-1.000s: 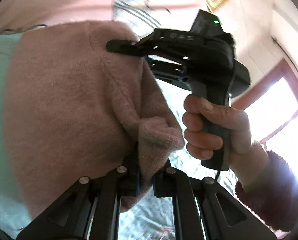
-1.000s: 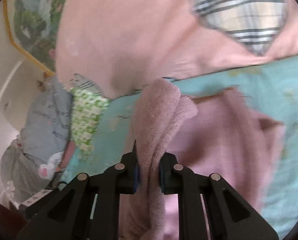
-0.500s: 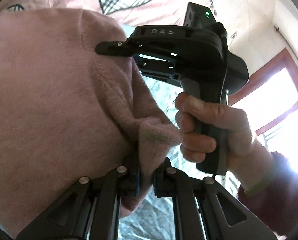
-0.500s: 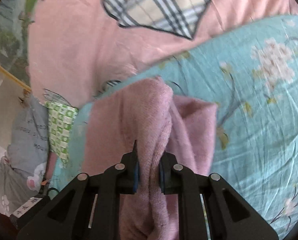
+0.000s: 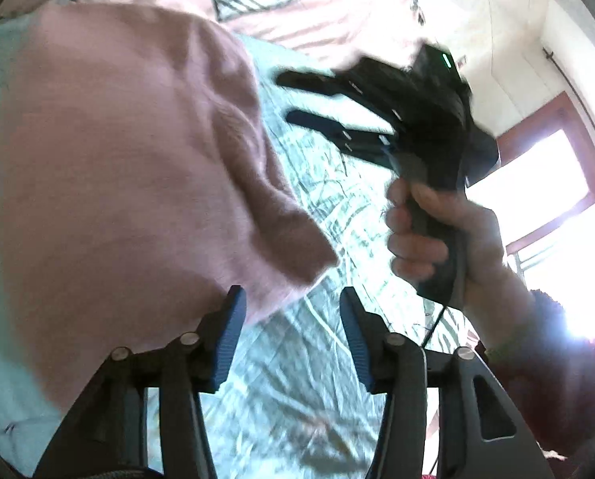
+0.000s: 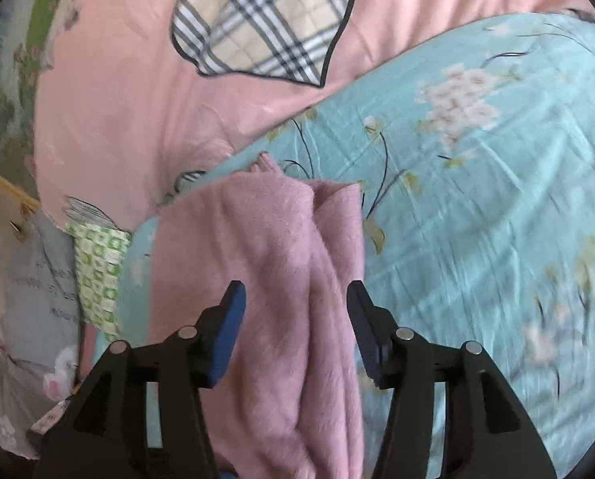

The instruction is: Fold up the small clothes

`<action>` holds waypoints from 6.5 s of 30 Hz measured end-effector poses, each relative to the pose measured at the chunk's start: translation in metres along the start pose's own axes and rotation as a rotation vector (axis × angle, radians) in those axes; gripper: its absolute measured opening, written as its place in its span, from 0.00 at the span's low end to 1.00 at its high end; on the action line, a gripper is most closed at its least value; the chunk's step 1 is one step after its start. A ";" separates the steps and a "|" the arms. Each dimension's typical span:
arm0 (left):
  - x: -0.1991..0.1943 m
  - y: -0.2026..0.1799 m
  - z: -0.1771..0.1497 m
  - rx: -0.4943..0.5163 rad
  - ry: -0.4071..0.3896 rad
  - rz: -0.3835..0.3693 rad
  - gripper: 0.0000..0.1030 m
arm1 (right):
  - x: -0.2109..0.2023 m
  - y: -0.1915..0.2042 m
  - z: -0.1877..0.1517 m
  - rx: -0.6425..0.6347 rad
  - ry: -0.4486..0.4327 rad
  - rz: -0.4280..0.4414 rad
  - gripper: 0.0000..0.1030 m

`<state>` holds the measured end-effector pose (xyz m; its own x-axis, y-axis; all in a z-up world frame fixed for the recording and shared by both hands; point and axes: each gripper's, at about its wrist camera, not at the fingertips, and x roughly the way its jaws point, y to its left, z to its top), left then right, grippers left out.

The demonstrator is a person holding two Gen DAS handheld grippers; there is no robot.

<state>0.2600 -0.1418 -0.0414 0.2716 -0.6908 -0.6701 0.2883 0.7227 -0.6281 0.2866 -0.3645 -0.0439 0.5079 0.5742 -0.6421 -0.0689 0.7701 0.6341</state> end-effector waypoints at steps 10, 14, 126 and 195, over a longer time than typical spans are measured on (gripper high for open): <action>-0.084 0.093 0.016 -0.246 -0.199 0.153 0.57 | 0.000 0.010 -0.048 0.023 0.054 0.067 0.52; -0.079 0.119 0.025 -0.301 -0.192 0.184 0.59 | 0.017 0.004 -0.051 0.044 0.082 0.040 0.52; -0.181 0.143 -0.066 -0.325 -0.296 0.099 0.35 | 0.064 0.109 -0.105 -0.069 0.231 0.419 0.29; -0.197 0.127 -0.212 -0.265 -0.143 0.510 0.28 | 0.021 0.125 -0.215 -0.240 0.216 -0.101 0.21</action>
<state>0.0483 0.0912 -0.0729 0.4418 -0.2371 -0.8652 -0.1453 0.9328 -0.3298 0.1041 -0.1965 -0.0702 0.3308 0.5172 -0.7893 -0.2409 0.8550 0.4593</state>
